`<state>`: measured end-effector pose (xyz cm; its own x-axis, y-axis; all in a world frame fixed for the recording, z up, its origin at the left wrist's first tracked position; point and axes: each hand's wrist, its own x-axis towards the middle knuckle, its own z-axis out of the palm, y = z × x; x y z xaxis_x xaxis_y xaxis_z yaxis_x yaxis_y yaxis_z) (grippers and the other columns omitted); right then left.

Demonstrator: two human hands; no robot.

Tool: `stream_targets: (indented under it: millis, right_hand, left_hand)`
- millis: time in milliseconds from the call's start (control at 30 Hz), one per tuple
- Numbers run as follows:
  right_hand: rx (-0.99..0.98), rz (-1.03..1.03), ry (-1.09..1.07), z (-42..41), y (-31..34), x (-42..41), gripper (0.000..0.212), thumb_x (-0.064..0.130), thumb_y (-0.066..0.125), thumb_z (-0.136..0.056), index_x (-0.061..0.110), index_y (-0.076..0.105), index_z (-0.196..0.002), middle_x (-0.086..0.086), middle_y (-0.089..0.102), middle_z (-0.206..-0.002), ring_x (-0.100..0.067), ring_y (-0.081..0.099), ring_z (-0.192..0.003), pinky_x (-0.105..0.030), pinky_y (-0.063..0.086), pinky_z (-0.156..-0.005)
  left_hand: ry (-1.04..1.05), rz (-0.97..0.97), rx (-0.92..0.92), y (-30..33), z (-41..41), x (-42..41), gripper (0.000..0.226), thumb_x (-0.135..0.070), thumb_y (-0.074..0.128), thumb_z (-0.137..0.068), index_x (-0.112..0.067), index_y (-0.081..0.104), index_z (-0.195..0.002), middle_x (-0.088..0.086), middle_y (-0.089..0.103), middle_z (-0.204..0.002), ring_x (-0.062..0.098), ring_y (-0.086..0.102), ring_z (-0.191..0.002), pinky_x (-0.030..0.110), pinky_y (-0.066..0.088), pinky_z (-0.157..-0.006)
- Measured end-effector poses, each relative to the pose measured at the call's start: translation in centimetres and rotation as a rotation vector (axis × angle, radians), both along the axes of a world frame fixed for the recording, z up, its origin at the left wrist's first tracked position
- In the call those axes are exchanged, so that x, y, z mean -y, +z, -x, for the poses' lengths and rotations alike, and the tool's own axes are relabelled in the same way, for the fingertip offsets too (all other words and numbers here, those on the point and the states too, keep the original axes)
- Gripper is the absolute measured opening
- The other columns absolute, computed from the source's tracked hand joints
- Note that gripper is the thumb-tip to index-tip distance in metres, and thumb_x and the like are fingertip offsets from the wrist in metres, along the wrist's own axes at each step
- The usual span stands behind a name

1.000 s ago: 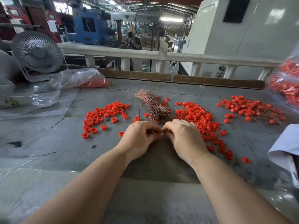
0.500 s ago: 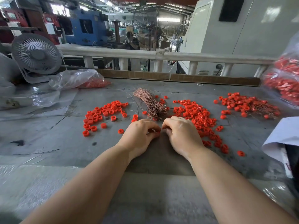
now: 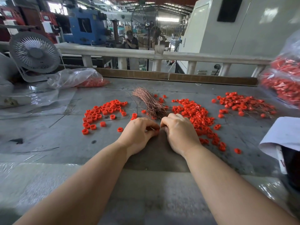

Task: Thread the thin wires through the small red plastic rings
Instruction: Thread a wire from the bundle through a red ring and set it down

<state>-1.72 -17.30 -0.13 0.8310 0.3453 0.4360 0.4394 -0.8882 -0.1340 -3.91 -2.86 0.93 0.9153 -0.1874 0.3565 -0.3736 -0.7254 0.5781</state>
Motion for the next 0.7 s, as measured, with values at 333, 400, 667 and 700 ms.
stream_targets:
  millis: [333, 400, 667, 700]
  right_hand:
    - [0.018, -0.001, -0.005, 0.02, 0.04, 0.14, 0.018, 0.005, 0.049, -0.086, 0.018, 0.061, -0.092, -0.002, 0.058, -0.096, -0.022, 0.047, -0.098, -0.030, 0.026, -0.079]
    - [0.019, -0.002, -0.003, 0.02, 0.06, 0.19, 0.019, 0.005, 0.049, -0.086, 0.018, 0.061, -0.093, -0.002, 0.058, -0.096, -0.022, 0.047, -0.098, -0.029, 0.026, -0.079]
    - [0.018, -0.028, 0.002, 0.06, 0.05, 0.26, 0.020, 0.004, 0.049, -0.086, 0.017, 0.062, -0.094, -0.002, 0.058, -0.096, -0.022, 0.047, -0.098, -0.029, 0.028, -0.080]
    - [0.018, -0.034, 0.003, 0.06, 0.04, 0.31, 0.020, 0.004, 0.049, -0.086, 0.017, 0.062, -0.094, -0.003, 0.059, -0.095, -0.022, 0.047, -0.097, -0.030, 0.028, -0.079]
  left_hand:
    - [-0.017, 0.034, -0.022, 0.03, -0.14, -0.01, 0.017, -0.009, 0.064, -0.085, -0.012, 0.073, -0.099, -0.012, 0.057, -0.083, -0.001, 0.048, -0.073, -0.005, 0.032, -0.066]
    - [-0.016, 0.044, -0.029, -0.02, -0.20, 0.03, 0.017, -0.009, 0.064, -0.084, -0.013, 0.073, -0.098, -0.012, 0.058, -0.082, -0.001, 0.049, -0.071, -0.005, 0.032, -0.066]
    - [-0.016, 0.064, -0.067, -0.06, -0.32, 0.03, 0.017, -0.008, 0.064, -0.084, -0.013, 0.072, -0.097, -0.010, 0.061, -0.083, 0.001, 0.052, -0.072, -0.001, 0.035, -0.067]
    - [-0.015, 0.066, -0.071, -0.07, -0.35, 0.05, 0.017, -0.008, 0.064, -0.084, -0.014, 0.072, -0.098, -0.009, 0.062, -0.084, 0.002, 0.052, -0.072, -0.001, 0.035, -0.067]
